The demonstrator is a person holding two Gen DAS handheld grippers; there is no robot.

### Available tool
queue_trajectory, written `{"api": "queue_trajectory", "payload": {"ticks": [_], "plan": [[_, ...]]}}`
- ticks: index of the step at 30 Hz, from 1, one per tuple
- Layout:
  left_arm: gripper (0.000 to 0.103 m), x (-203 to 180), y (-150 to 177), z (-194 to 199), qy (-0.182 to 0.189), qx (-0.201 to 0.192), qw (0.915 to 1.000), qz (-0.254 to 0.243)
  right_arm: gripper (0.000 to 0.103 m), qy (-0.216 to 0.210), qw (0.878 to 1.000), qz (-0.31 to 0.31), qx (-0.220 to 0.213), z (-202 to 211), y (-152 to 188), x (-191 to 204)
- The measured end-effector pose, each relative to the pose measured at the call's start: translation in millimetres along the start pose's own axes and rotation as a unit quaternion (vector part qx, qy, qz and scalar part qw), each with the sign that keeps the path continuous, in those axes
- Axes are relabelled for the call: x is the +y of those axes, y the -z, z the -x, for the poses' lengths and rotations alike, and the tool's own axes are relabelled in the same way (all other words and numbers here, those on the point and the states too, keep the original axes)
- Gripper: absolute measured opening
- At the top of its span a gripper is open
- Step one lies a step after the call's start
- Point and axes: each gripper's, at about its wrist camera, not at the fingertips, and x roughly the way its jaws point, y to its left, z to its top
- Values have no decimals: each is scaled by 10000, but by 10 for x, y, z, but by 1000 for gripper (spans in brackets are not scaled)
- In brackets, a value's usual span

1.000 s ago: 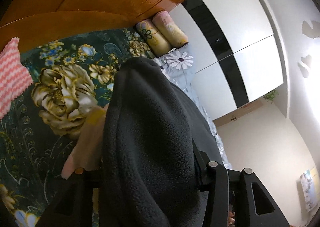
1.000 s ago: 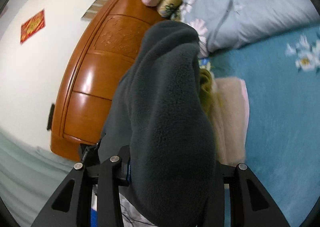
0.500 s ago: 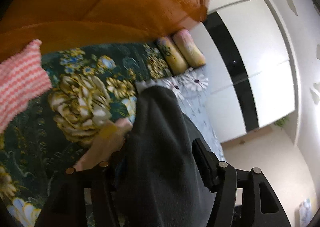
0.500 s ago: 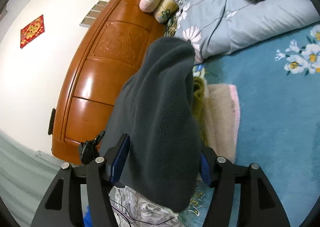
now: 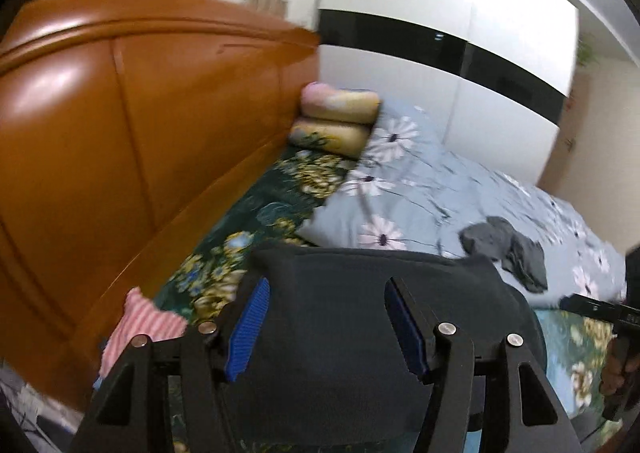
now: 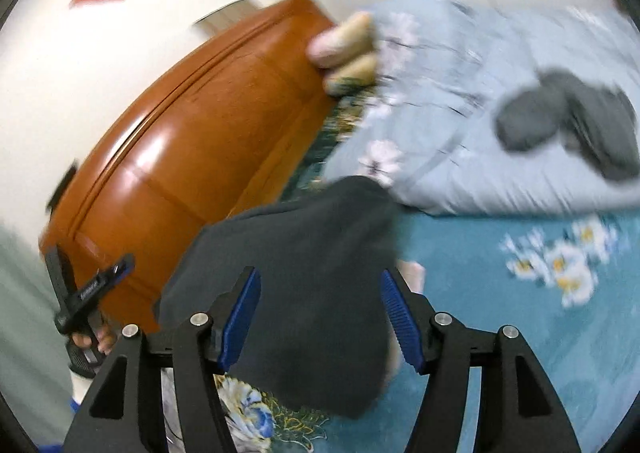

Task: Fold clothes
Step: 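Lift the folded jacket with both grippers and carry it toward the clothes stack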

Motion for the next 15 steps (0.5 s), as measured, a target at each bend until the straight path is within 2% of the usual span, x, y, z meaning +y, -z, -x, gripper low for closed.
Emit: {"api": "queue_trajectory", "payload": {"ticks": [4,7,11,15], "plan": [[64,34,211,-273,14,265,9996,117,64,-79,9980,571,256,-330,146,410],[64,246,398,-563,-64,698,9964,471,64,-122,9962,702,510,-574,272,525],[65,404,548,-707,-261,766,9951,566,65,-113,9930,708,940,-914,455,567],[65,605,634,-766,-213,844,9913,986,66,-92,9896,1009,1018,-1043,541,716]]}}
